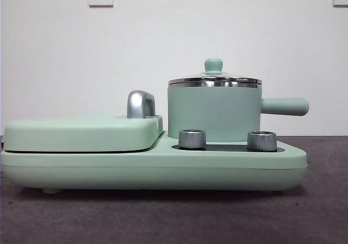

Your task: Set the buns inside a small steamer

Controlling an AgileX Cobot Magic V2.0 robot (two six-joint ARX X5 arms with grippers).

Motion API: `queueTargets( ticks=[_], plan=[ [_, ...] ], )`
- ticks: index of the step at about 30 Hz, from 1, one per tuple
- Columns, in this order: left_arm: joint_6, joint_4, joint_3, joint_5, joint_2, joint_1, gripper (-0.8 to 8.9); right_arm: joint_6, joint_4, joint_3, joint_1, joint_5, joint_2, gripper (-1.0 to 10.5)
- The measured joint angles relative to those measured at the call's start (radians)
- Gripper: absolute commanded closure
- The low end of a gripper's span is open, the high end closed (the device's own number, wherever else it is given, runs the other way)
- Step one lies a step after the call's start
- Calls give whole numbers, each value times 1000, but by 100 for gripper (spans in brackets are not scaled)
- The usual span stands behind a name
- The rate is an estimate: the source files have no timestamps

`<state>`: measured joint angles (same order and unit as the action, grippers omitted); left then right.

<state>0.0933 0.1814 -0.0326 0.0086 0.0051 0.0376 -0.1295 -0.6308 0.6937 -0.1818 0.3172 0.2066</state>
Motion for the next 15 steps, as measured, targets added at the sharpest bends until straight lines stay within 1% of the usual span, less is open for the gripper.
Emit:
queueTargets(
  ticks=[3, 6, 8, 11, 14, 15],
  plan=[
    [0, 0, 0, 0, 0, 0, 806, 20, 224, -167, 91, -26, -42, 930],
    [0, 0, 0, 0, 0, 0, 806, 53, 365, -316, 154, -90, -87, 930],
    [0, 0, 0, 0, 0, 0, 806, 75, 400, -397, 177, -145, -116, 930],
    [0, 0, 0, 0, 0, 0, 806, 100, 402, -511, 182, -219, -157, 930],
    [0, 0, 0, 0, 0, 0, 806, 106, 401, -586, 182, -268, -180, 931],
    [0, 0, 0, 0, 0, 0, 806, 107, 402, -599, 182, -270, -185, 930]
  ],
)
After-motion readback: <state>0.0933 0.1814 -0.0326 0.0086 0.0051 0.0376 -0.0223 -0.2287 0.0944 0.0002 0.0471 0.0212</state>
